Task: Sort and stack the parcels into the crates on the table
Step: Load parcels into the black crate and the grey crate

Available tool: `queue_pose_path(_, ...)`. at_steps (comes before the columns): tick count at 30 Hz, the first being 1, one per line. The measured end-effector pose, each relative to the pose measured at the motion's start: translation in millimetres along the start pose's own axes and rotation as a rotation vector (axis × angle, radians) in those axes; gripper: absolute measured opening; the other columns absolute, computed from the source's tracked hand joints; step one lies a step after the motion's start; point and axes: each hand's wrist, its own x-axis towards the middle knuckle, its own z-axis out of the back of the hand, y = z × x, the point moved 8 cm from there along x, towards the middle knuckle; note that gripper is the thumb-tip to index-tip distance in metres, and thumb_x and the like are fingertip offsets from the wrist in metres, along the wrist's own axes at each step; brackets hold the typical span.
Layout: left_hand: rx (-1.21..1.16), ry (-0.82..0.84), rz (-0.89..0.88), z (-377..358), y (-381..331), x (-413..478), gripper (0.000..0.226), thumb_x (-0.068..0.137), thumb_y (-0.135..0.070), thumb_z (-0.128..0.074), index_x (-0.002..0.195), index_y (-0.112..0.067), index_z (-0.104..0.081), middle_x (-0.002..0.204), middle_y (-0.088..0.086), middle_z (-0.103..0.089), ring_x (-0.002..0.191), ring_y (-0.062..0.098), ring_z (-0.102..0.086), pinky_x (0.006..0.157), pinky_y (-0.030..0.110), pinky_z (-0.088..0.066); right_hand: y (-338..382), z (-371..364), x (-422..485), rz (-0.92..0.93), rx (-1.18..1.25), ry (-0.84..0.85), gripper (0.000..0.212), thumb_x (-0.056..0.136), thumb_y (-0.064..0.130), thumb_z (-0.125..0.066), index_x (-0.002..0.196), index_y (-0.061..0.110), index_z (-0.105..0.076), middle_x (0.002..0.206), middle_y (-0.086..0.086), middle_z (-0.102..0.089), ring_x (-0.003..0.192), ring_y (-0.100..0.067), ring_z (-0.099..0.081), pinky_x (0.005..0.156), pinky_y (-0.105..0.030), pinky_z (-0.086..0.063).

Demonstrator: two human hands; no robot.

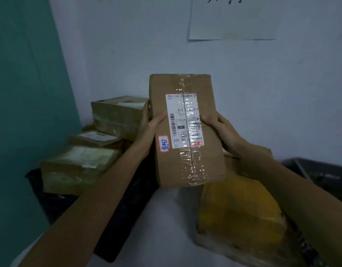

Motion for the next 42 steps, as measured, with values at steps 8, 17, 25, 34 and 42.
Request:
queue_pose_path(8,0.15,-0.025,-0.075,68.9,-23.7,39.4,0.074,0.085,-0.015,-0.063,0.145,-0.03,-0.022,0.127,0.005,-0.056,0.1,0.016,-0.062,0.073,0.024,-0.055,43.8,-57.6,74.9,0.059,0.026,-0.051,0.042,0.089,0.048,-0.056,0.124,0.025,-0.057,0.111,0.004,-0.07,0.098,-0.015,-0.068,0.086,-0.039,-0.054)
queue_pose_path(17,0.127,-0.394,0.059,109.4,-34.7,115.5,0.085,0.085,-0.049,-0.057,0.148,-0.035,-0.002,0.145,0.011,-0.034,0.125,0.032,-0.043,0.099,0.042,-0.041,61.3,-79.3,108.5,0.149,-0.433,-0.228,0.069,0.084,0.054,-0.058,0.145,0.04,-0.029,0.15,-0.002,-0.035,0.113,-0.02,-0.05,0.072,-0.038,-0.06)
queue_pose_path(25,0.812,-0.047,0.146,82.8,-17.4,139.3,0.085,0.089,-0.067,-0.025,0.151,-0.013,-0.004,0.157,0.016,-0.007,0.144,0.033,-0.007,0.115,0.052,-0.014,42.2,-91.8,156.6,0.096,-0.572,-0.354,0.072,0.087,0.051,-0.056,0.148,0.023,-0.028,0.158,-0.012,0.0,0.143,-0.029,-0.02,0.109,-0.035,-0.03)
queue_pose_path(34,1.016,0.093,-0.074,67.2,7.3,128.0,0.076,0.093,-0.054,-0.035,0.15,-0.016,-0.002,0.158,0.011,0.003,0.146,0.026,0.006,0.117,0.045,-0.005,22.8,-100.5,171.9,0.096,-0.571,-0.318,0.044,0.102,0.028,-0.035,0.145,0.019,-0.033,0.141,-0.011,-0.048,0.129,-0.029,-0.045,0.094,-0.024,-0.036)
queue_pose_path(42,0.931,0.089,-0.503,-15.3,-1.1,71.7,0.068,0.085,-0.045,-0.032,0.147,-0.019,-0.025,0.158,0.009,-0.005,0.146,0.025,0.002,0.116,0.041,0.002,-32.1,-2.3,100.3,-0.072,-0.65,-0.413,0.057,0.098,0.037,-0.045,0.149,0.019,-0.027,0.153,-0.004,-0.033,0.138,-0.024,-0.034,0.11,-0.035,-0.029)
